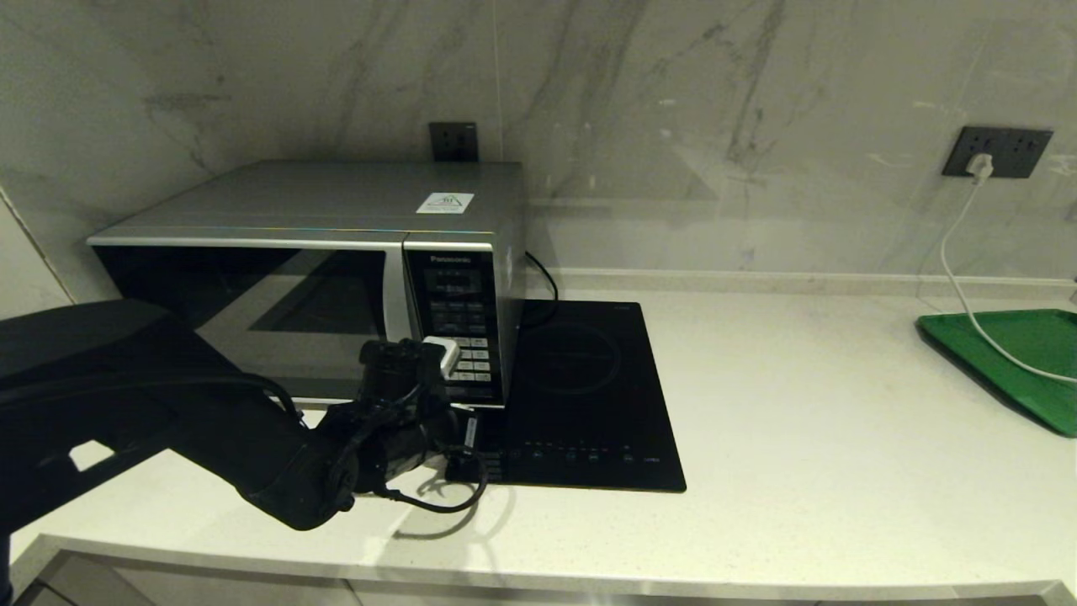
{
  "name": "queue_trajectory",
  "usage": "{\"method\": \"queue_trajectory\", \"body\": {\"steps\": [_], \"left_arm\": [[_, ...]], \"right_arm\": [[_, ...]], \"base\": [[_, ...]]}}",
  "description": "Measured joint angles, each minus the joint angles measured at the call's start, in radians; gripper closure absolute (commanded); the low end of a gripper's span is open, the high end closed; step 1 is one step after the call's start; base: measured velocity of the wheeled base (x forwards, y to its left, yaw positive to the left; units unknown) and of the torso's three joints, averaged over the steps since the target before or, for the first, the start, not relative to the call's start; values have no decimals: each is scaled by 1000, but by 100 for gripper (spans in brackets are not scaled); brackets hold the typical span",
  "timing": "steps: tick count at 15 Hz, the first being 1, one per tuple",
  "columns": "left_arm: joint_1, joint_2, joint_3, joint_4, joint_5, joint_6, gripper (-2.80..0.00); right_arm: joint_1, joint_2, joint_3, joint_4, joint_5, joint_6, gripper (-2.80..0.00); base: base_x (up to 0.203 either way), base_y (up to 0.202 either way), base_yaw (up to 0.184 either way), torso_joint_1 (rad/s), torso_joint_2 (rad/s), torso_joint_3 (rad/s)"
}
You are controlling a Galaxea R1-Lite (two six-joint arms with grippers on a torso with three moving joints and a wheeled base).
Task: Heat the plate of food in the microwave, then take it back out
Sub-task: Open the microwave oven
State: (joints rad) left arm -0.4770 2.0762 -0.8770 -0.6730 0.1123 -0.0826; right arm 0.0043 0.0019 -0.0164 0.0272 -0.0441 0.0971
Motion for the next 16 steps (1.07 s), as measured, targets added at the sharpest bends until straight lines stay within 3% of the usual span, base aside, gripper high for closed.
{"method": "queue_trajectory", "body": {"steps": [16], "left_arm": [[0,-18,34,2,0,-24,0]], "right_arm": [[0,0,0,0,0,0,0]], "base": [[0,0,0,0,0,0]]}}
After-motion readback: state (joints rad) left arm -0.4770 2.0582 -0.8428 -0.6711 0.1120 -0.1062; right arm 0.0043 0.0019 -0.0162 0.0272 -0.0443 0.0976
